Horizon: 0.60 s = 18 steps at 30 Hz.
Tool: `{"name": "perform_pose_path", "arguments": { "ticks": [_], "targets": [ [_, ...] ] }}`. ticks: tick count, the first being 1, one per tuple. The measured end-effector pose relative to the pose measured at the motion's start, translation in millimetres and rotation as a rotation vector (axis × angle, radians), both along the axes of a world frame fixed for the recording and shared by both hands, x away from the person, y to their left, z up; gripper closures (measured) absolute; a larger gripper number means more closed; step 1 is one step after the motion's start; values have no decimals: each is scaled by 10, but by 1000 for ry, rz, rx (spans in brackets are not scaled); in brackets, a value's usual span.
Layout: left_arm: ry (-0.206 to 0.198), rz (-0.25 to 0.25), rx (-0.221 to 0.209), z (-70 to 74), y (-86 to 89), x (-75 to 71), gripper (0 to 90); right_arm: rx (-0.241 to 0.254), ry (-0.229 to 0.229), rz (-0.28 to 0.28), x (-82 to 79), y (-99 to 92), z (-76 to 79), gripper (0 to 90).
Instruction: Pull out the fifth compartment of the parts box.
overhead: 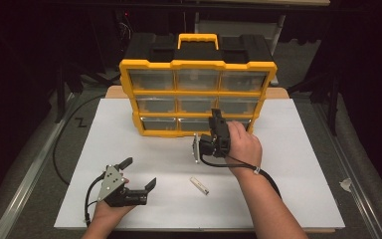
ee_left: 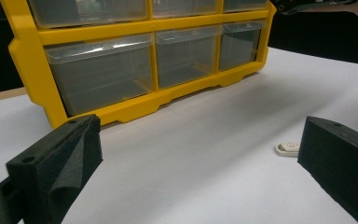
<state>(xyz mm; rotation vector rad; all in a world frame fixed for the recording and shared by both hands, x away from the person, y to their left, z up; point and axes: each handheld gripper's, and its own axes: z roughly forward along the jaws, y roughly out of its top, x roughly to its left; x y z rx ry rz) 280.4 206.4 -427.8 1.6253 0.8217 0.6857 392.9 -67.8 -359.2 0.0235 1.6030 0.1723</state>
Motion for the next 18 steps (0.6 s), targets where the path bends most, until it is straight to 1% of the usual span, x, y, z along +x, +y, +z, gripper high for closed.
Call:
{"name": "perform_pose_path", "arguments": {
  "ticks": [3,4,6,7,9,10,11,12,13,14,15,16,17,18],
  "targets": [
    [0,-2,-2,-1,-2,1,3,1,-3,-1,29,30,29,606],
    [1,-2,-2,-2,-2,2,3,16,2,-5,35,39,32,609],
    [1,-3,-1,-4,-2,3,3,-11,-9,0,54,55,79,612],
    [2,-3,0,-4,-1,4,2,-5,-12,6,69,59,88,613],
    [2,-3,0,-4,1,6,3,-1,-9,-2,86,70,108,614],
    [2,-3,0,-4,2,6,3,-9,-11,0,100,78,126,614],
    [2,-3,-1,-4,3,6,3,1,-12,-1,109,80,124,618],
    [2,-3,-2,-4,2,6,3,-17,-18,4,121,86,147,618],
    [2,-3,-3,-4,3,6,3,-21,-20,7,135,91,158,619],
    [2,-4,-3,-4,3,6,3,-9,-15,0,144,97,155,623],
    [2,-4,-4,-4,3,6,3,-11,-16,-3,152,104,158,624],
    [2,-4,-5,-4,3,5,3,-26,-18,-1,162,112,176,624],
    [2,-4,-5,-4,4,5,3,-4,-12,-9,167,117,165,624],
    [2,-4,-6,-4,4,5,3,-19,-16,-4,179,124,185,624]
  ]
}}
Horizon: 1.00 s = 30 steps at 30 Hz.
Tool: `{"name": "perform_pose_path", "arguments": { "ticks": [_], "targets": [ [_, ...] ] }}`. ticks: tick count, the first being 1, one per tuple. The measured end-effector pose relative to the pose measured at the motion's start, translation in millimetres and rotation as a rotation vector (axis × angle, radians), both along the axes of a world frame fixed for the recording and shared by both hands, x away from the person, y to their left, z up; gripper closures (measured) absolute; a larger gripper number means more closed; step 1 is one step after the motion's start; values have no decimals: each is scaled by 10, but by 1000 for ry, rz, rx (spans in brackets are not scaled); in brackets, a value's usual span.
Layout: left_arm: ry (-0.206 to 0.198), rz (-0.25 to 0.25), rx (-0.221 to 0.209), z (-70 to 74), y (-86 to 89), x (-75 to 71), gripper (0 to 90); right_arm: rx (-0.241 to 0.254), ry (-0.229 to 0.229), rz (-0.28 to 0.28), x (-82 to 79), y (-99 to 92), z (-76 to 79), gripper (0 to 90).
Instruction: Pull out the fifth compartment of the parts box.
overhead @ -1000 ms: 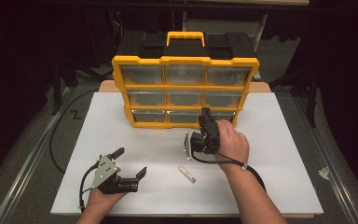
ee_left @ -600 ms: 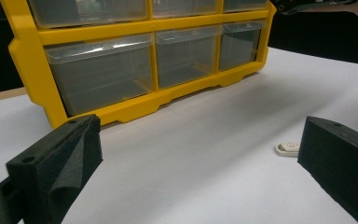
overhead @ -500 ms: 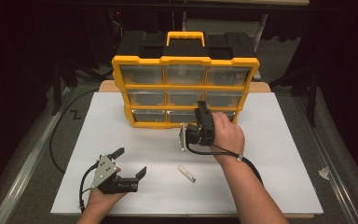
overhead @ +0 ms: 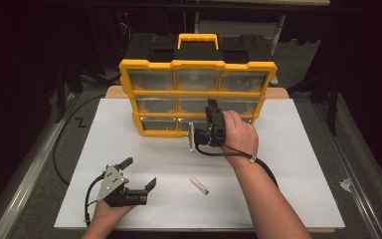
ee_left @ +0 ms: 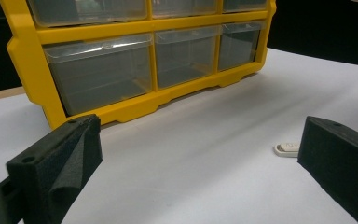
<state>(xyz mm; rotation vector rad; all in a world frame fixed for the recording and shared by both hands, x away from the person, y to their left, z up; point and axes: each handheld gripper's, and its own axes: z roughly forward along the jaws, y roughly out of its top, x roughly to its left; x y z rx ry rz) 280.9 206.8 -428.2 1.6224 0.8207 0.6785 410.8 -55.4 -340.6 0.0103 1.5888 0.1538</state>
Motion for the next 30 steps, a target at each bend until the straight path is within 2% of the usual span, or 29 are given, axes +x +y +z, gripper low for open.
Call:
{"name": "perform_pose_path", "arguments": {
  "ticks": [4,5,6,10,15,16,17,18,19,21,30],
  "targets": [
    [1,0,-1,0,2,1,3,-15,-7,1,37,15,42,627],
    [1,0,-1,-1,2,1,3,14,4,-14,37,16,25,629],
    [0,0,-1,-1,1,1,3,-7,-7,-2,54,17,44,631],
    [0,-3,-2,-1,-1,3,3,-8,1,-13,81,21,38,634],
    [-1,-5,-4,-1,-2,3,3,-38,-11,-11,111,36,43,647],
    [-1,-5,-4,-1,-2,3,3,-22,3,-23,107,41,36,652],
    [-1,-6,-4,-1,-2,3,3,-17,-3,-20,113,44,28,652],
    [-2,-6,-5,0,-3,3,3,-30,-6,-18,116,51,33,655],
    [-2,-6,-5,0,-3,3,3,-9,0,-19,119,56,12,657],
    [-2,-6,-6,0,-2,2,3,-33,-14,-10,129,67,25,662],
    [-2,-6,-5,3,-6,-3,3,-34,-30,-21,133,99,30,727]
  ]
}}
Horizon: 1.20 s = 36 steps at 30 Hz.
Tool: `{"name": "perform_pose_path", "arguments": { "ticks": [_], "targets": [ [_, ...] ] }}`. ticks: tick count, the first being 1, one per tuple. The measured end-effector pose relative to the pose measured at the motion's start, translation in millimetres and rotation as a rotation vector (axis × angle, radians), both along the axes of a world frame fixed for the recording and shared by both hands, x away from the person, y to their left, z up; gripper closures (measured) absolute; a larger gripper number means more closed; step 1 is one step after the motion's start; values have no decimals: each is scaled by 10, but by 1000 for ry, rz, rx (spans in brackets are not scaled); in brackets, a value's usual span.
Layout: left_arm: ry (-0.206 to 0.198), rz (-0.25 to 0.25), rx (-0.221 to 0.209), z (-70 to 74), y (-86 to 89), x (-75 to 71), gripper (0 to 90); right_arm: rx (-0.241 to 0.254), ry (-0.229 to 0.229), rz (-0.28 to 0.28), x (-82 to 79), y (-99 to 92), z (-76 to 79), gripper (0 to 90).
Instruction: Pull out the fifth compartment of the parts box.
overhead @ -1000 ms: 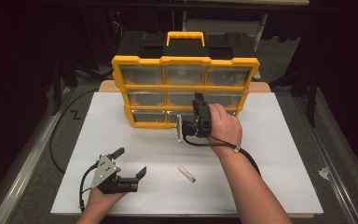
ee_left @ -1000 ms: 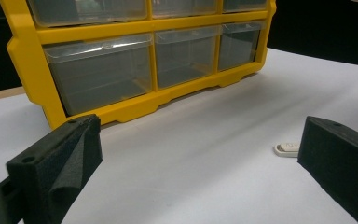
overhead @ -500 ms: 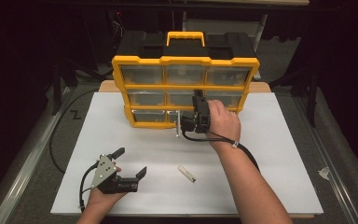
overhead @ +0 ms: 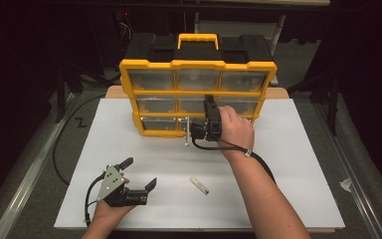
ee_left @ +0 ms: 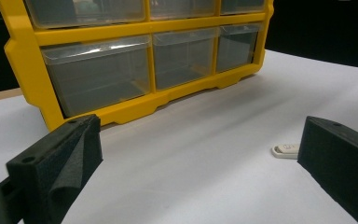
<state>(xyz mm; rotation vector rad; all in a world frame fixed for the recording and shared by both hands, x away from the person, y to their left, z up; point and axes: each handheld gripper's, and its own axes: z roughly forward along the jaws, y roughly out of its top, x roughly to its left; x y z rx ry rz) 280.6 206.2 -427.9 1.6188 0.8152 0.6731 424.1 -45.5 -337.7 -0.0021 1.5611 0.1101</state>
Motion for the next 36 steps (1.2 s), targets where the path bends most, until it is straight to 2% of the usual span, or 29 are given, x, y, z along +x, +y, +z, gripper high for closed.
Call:
{"name": "perform_pose_path", "arguments": {
  "ticks": [7,12,13,18,20,24,27,32,36],
  "targets": [
    [1,0,-1,1,1,-1,3,13,2,1,1,5,8,761],
    [1,1,-1,2,4,-1,3,7,3,2,-14,10,24,738],
    [1,1,-1,3,4,-1,3,-10,-3,12,-15,12,39,738],
    [0,2,-3,5,9,-3,3,-10,17,3,-31,14,21,817],
    [0,2,-3,5,10,-2,3,-14,24,-2,-34,18,22,822],
    [-2,2,-6,6,10,-3,4,-31,30,0,-41,26,48,826],
    [-3,2,-6,9,13,-2,4,-19,39,-7,-72,20,39,828],
    [-5,2,-7,13,18,-5,4,-35,35,0,-118,14,45,828],
    [-5,2,-9,13,16,-7,4,-23,37,1,-127,10,45,807]
  ]
}}
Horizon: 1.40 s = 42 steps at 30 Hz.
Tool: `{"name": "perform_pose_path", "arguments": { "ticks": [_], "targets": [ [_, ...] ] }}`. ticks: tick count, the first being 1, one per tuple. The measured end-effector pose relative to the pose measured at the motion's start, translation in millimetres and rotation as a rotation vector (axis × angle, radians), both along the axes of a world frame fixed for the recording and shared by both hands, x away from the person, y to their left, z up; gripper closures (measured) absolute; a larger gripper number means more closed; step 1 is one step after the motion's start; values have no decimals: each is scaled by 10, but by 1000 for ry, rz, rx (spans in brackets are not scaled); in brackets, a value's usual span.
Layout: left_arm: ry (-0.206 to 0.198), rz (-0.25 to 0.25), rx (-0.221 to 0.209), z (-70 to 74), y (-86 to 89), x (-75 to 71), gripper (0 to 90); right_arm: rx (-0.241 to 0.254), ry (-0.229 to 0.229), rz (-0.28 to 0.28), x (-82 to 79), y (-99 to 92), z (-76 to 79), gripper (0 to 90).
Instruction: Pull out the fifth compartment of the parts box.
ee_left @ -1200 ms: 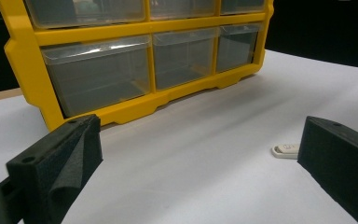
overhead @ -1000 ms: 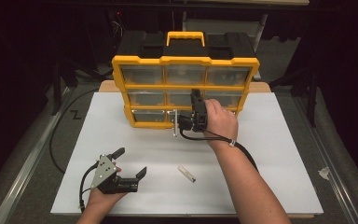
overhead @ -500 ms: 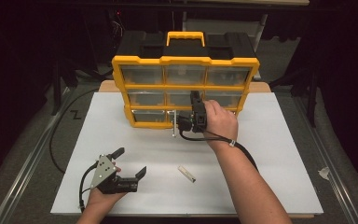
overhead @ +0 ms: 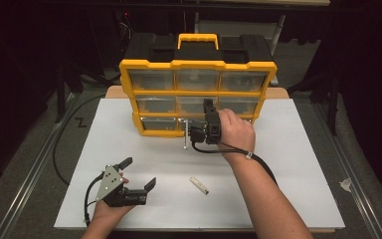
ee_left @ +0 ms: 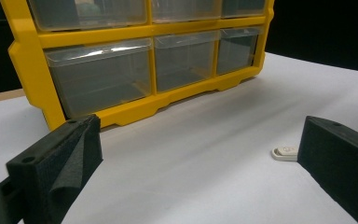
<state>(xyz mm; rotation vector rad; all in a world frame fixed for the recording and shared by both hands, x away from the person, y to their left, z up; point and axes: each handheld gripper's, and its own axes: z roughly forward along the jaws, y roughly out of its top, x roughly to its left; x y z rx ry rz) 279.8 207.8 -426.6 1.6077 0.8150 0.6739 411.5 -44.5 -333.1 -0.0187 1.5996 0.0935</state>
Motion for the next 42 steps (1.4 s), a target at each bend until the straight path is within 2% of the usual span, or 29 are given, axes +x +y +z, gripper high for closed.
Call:
{"name": "perform_pose_path", "arguments": {
  "ticks": [3,4,5,7,9,10,12,13,18,24,36,42],
  "targets": [
    [1,0,0,1,3,0,4,9,0,3,-6,1,13,742],
    [2,1,0,0,3,1,4,28,8,2,-6,0,10,717],
    [2,0,0,-1,2,2,4,13,6,11,-6,1,29,690],
    [0,0,0,-1,1,2,4,18,16,15,-1,7,36,640],
    [0,-1,-1,-1,1,1,4,15,33,16,14,18,47,615],
    [-1,-1,-1,0,2,1,4,-6,31,16,21,25,65,609],
    [-1,-2,-2,-1,4,0,4,22,51,3,38,26,47,598],
    [0,-2,-2,-2,5,1,4,5,52,6,52,25,61,596],
    [2,-2,-2,-8,6,8,4,1,75,-11,77,9,60,662],
    [1,-5,-2,-7,6,8,4,-2,51,-13,71,5,57,774],
    [2,-4,-8,-10,2,14,4,-25,38,-16,-18,-7,48,785],
    [2,-4,-8,-10,-2,14,4,-14,29,-10,-81,-25,30,785]
  ]
}}
